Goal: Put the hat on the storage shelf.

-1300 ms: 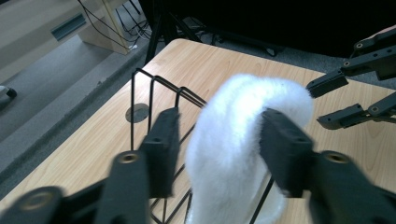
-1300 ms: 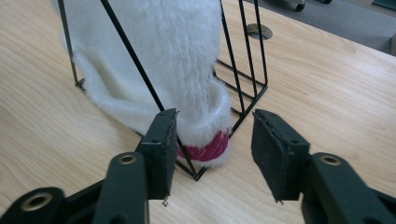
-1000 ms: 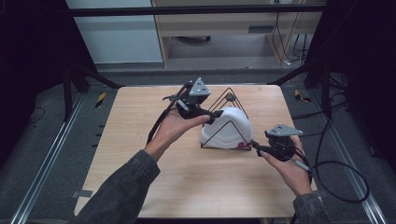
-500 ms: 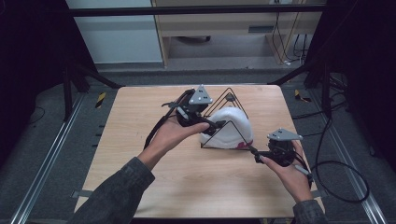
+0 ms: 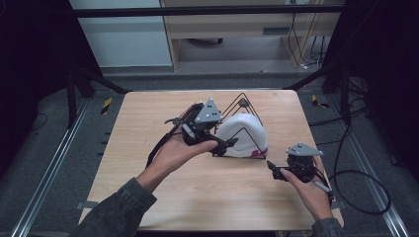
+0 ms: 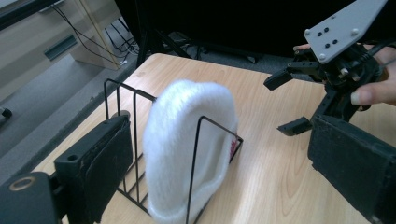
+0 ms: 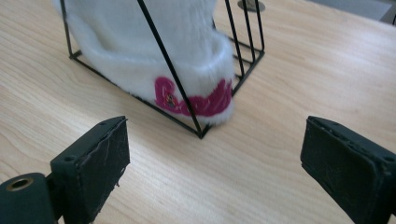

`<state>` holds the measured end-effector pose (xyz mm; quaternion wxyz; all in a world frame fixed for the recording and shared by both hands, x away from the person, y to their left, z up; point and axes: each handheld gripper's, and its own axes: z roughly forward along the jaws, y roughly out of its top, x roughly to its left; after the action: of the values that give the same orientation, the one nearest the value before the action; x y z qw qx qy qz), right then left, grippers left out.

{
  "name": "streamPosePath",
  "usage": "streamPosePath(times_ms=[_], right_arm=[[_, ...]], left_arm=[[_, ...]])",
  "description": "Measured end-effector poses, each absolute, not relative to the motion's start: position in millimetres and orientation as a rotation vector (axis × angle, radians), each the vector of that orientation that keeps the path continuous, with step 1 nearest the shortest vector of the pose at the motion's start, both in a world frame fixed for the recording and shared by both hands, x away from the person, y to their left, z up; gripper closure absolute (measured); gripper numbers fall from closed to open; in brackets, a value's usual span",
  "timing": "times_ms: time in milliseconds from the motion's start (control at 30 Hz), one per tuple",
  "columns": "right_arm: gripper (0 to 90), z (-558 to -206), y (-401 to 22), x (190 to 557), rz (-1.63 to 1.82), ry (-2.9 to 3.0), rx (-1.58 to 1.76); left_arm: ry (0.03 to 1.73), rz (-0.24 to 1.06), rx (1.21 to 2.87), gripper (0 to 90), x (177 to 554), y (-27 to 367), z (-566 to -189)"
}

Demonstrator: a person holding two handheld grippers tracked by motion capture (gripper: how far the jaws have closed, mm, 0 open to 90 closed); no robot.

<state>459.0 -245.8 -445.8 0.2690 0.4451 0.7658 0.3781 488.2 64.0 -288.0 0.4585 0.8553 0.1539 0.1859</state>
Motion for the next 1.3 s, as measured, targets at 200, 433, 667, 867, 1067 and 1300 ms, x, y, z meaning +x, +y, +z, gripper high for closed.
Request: streamPosePath(times_ms=[200,433,667,867,1067,1300], right_arm=[[8.4,-457,-252,455,1.012,2.073,1.235],[10.6,-463,-253,454,1.004,2.079,1.256],[12.0,-470,-259,453,0.989,2.079,1.264],[12.5,-474,-257,455,0.976,2.087,1.269],[13.1,-478,-256,457,0.971,2.093,1.256],[13.7,-486,-256,456,0.974,2.087,1.252]], left_arm=[[0.386,0.465,2.119,6.1,479,73,-293],[0.434,0.464,2.126,6.0,471,95,-308],[0.502,0.477,2.131,6.1,469,126,-331],[0.560,0.477,2.123,6.6,469,148,-351],[0.639,0.495,2.141,6.1,472,173,-379],[0.732,0.498,2.118,4.6,472,204,-405]])
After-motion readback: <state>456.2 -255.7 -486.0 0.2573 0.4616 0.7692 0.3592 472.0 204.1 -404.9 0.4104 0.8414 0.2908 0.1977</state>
